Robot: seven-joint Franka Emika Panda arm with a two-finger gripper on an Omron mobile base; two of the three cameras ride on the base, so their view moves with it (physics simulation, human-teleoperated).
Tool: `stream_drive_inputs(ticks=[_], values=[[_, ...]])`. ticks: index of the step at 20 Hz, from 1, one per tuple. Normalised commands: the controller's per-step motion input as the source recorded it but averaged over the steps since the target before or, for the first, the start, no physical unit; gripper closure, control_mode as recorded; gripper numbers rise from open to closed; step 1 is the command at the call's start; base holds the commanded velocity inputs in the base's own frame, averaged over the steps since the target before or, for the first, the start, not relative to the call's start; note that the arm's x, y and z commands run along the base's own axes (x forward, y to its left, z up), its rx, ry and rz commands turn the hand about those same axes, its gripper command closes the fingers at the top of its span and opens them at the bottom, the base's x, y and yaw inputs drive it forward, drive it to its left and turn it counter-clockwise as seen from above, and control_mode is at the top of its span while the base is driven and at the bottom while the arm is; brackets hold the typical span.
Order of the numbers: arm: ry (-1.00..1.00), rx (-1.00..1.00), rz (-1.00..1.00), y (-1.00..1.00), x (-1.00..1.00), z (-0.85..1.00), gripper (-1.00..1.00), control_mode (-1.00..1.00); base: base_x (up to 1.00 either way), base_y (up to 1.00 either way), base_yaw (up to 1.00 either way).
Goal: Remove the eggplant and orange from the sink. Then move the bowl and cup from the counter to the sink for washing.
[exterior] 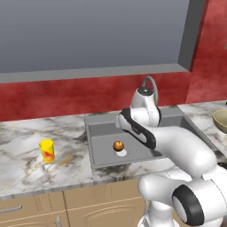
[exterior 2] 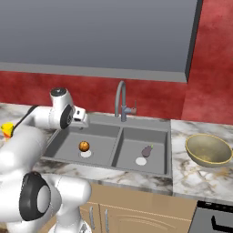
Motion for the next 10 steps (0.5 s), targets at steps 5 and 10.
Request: stream_drive_inputs(ticks=[5, 10], values=[[0.02, 0.02, 0.0, 0.0, 0.16, -0.12, -1.0, -1.0, 0.0, 0.0, 0.0], [0.0, 0.0, 0.0, 0.05, 0.12, -0.14, -1.0, -1.0, 0.0, 0.0, 0.0]])
